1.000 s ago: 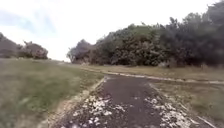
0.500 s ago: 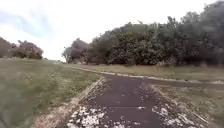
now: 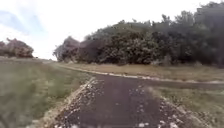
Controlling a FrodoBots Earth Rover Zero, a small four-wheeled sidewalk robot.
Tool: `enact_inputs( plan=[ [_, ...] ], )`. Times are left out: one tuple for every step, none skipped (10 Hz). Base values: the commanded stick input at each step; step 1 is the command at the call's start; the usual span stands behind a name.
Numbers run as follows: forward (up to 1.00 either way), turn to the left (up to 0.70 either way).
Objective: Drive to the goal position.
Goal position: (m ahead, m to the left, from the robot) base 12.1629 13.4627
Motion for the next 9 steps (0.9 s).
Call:
enact_inputs(
  plan=[
    [1.0, 0.0],
    [1.0, 0.0],
    [1.0, 0.0],
    [1.0, 0.0],
    [1.0, 0.0],
    [1.0, 0.0],
    [1.0, 0.0],
    [1.0, 0.0],
    [1.0, 0.0]
  ],
)
